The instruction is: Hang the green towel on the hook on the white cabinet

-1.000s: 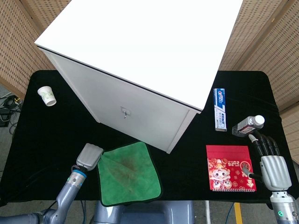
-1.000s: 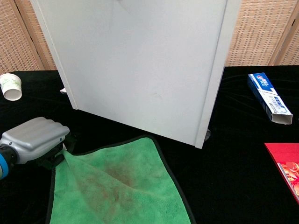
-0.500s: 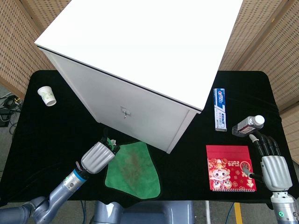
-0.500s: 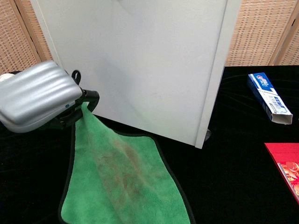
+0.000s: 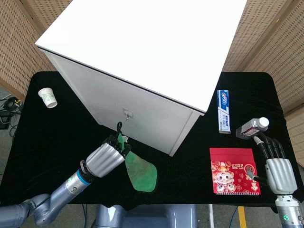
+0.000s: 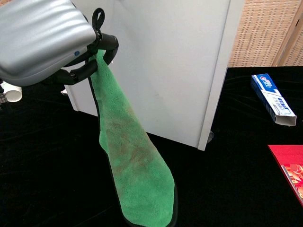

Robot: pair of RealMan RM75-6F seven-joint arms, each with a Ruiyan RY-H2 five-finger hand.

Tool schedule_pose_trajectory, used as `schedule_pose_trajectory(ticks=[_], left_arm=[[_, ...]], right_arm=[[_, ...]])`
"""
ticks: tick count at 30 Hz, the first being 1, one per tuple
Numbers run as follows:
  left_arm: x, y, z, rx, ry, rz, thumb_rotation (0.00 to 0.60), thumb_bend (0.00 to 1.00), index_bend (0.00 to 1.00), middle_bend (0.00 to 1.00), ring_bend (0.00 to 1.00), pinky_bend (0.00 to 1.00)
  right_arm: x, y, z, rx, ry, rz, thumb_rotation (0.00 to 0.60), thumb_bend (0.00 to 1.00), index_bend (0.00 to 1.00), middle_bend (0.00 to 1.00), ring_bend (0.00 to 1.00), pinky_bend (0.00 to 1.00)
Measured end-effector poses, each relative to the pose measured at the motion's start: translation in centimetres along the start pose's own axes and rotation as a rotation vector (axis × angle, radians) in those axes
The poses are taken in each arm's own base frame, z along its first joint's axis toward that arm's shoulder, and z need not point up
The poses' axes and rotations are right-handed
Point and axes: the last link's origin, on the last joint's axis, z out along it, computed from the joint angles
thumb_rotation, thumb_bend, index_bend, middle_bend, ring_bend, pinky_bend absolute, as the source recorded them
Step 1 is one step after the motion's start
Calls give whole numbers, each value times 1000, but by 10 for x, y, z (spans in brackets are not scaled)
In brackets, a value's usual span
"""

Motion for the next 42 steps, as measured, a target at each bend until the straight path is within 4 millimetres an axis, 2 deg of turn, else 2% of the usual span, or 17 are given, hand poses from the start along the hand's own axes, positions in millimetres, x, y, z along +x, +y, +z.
schedule_pose_trajectory(ticks=[8, 21, 28, 42], left_arm=[[11, -3, 15, 9, 27, 16, 600, 530, 834, 877, 813, 703], [27, 13, 12, -14, 105, 12, 600, 530, 834, 877, 813, 703], [28, 11, 16, 5, 102, 15, 600, 530, 834, 877, 813, 703], [18, 4, 14, 30, 62, 24, 600, 530, 834, 877, 813, 703]], right_arm=[[-1, -1, 0, 4, -3, -1, 600, 156, 54, 0, 0, 0], [0, -1, 0, 3, 4, 5, 600, 157, 54, 0, 0, 0], [1, -1, 0, 1, 7, 6, 600, 156, 54, 0, 0, 0], [0, -2, -1, 6, 2, 4, 600, 156, 54, 0, 0, 0]])
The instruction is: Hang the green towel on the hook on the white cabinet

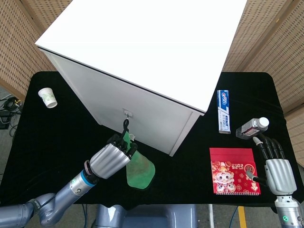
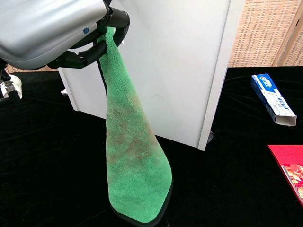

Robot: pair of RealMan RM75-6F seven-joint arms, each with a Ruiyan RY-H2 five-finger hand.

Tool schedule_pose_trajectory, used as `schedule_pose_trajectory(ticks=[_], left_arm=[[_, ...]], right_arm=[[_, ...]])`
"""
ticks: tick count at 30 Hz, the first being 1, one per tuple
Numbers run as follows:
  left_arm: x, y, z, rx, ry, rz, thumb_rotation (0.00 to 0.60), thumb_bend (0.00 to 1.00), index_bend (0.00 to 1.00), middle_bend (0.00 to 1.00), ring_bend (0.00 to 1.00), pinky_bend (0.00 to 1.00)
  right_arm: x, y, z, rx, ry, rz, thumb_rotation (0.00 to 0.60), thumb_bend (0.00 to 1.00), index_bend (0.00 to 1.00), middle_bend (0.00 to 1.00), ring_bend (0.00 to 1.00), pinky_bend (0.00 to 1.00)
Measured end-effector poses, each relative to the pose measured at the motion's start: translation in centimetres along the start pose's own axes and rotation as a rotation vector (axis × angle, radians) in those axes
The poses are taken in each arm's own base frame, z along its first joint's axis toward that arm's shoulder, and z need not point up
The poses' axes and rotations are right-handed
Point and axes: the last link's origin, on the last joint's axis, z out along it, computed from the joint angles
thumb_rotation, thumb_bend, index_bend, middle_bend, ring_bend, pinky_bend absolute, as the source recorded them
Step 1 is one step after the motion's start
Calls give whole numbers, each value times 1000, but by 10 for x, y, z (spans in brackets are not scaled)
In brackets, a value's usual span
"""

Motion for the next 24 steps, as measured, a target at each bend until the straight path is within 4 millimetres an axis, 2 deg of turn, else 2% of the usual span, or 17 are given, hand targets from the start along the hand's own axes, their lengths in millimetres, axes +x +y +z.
schedule_pose_trajectory(ticks=[24], left_arm=[[-4, 2, 5, 15, 8, -9, 600, 530, 834, 877, 813, 704]], right_arm=[[0, -2, -1, 7, -2, 2, 600, 155, 50, 0, 0, 0]])
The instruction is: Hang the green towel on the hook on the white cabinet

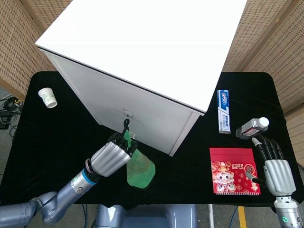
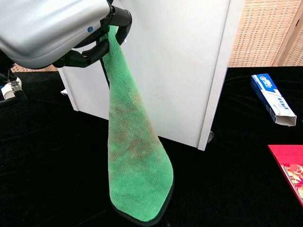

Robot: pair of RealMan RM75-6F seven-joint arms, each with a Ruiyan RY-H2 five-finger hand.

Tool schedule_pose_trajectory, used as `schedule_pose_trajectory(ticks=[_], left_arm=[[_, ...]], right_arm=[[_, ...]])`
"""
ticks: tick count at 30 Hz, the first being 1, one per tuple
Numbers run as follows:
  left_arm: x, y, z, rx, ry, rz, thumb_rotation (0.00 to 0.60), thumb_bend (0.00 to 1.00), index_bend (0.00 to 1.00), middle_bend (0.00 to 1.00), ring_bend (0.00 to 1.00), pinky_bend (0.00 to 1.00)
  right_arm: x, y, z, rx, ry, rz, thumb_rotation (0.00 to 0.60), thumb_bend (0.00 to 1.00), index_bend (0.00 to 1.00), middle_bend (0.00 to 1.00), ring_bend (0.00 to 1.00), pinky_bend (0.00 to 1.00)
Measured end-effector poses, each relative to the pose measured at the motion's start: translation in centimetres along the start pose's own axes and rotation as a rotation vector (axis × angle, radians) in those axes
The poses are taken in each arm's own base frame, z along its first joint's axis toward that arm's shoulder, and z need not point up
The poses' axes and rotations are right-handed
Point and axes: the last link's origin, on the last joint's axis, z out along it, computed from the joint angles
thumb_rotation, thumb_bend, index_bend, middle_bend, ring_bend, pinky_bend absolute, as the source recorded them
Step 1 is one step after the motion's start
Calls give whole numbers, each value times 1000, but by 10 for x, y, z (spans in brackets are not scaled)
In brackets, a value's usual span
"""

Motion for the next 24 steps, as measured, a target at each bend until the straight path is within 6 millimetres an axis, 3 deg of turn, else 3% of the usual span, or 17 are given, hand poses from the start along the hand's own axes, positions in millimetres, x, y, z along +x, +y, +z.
schedule_pose_trajectory(ticks=[24], left_arm=[[-19, -8, -10, 39, -73, 17, 600, 529, 834, 877, 813, 704]], right_arm=[[-1, 0, 0, 2, -4, 4, 600, 157, 46, 0, 0, 0]])
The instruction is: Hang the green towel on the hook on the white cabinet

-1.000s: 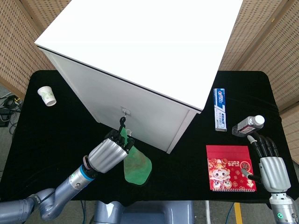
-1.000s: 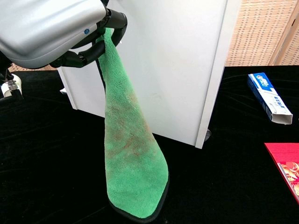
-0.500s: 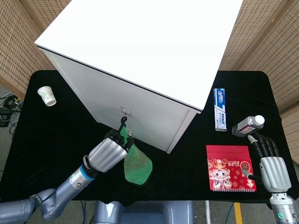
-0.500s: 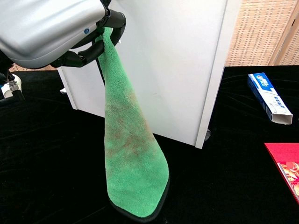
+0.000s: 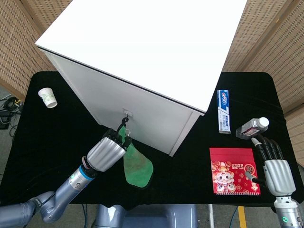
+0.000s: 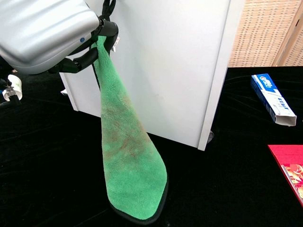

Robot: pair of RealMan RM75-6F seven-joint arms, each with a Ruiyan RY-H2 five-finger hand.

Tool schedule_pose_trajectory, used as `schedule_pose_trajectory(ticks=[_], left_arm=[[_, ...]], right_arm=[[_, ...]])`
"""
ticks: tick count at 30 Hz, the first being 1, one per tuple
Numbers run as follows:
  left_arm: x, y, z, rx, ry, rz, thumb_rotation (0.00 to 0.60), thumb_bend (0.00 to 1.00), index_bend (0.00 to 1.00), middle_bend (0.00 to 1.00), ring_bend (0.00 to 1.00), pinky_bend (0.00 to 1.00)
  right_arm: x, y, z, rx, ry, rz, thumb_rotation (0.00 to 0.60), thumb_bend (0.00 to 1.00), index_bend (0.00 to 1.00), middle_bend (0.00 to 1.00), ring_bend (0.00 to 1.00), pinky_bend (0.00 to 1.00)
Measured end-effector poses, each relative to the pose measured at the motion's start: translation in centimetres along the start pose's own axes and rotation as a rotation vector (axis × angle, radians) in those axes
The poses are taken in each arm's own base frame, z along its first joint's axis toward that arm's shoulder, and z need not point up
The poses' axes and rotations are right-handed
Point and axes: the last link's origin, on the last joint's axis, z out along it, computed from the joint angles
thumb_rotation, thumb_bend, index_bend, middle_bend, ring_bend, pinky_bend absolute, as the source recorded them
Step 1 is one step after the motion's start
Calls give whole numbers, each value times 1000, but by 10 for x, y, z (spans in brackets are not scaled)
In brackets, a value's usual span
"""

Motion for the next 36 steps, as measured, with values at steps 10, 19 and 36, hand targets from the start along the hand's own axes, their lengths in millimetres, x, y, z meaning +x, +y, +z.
schedule_pose_trajectory(ticks=[10, 19, 36], left_arm=[[-5, -1, -11, 33, -23, 62, 600, 1, 209, 288, 338, 316], [6, -8, -29, 125, 15, -6, 600, 0, 0, 0, 0, 0], [10, -29, -159, 392, -248, -282, 600, 0, 0, 0, 0, 0]], right_arm=[[0, 0, 0, 2, 0, 1, 600, 156, 37, 0, 0, 0], [-2, -1, 0, 1, -3, -4, 600, 156, 34, 0, 0, 0], [-11, 0, 0, -6, -53, -40, 600, 156, 34, 0, 0, 0]])
